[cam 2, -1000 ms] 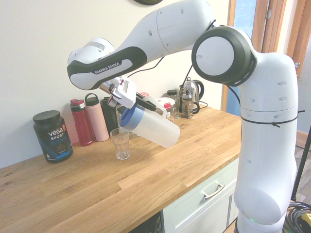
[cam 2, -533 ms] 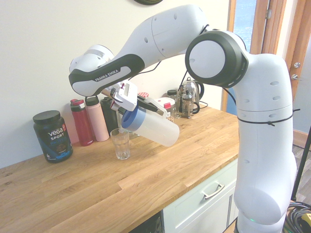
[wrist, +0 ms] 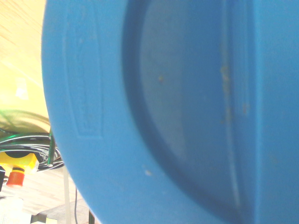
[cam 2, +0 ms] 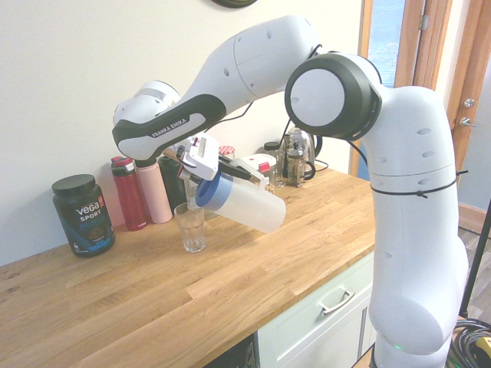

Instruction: Pour me some water

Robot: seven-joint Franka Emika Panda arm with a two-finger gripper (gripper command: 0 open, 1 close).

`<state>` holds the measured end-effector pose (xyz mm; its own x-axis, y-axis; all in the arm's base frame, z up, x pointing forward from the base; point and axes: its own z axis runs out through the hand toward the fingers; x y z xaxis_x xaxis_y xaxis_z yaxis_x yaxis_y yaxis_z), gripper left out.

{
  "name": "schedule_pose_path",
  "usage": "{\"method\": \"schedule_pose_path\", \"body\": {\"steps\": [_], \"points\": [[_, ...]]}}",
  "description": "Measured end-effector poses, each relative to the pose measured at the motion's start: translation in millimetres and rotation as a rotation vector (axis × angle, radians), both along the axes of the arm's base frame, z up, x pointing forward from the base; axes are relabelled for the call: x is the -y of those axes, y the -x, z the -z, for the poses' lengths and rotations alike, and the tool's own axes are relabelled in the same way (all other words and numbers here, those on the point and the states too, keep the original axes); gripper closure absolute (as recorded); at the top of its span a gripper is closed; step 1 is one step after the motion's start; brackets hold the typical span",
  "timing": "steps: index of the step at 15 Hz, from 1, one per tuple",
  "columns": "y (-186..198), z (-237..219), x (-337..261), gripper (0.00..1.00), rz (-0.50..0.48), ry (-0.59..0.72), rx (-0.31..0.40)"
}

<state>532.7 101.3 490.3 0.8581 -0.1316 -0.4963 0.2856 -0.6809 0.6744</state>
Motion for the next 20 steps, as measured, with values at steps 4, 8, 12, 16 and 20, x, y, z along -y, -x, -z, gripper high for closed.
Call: {"method": "schedule_pose_path", "body": {"steps": [4,8,12,16,20], "points": [[-2,-1,2,1.0,0.0,-0.012,0.012],[7,-39,6,1.0,0.017,-0.157,0.107],[48,-106,47,1.0,0.104,-0.354,0.26],[76,-116,97,1.0,0.275,-0.497,0.375],[113,-89,172,1.0,0.459,-0.599,0.487]]}}
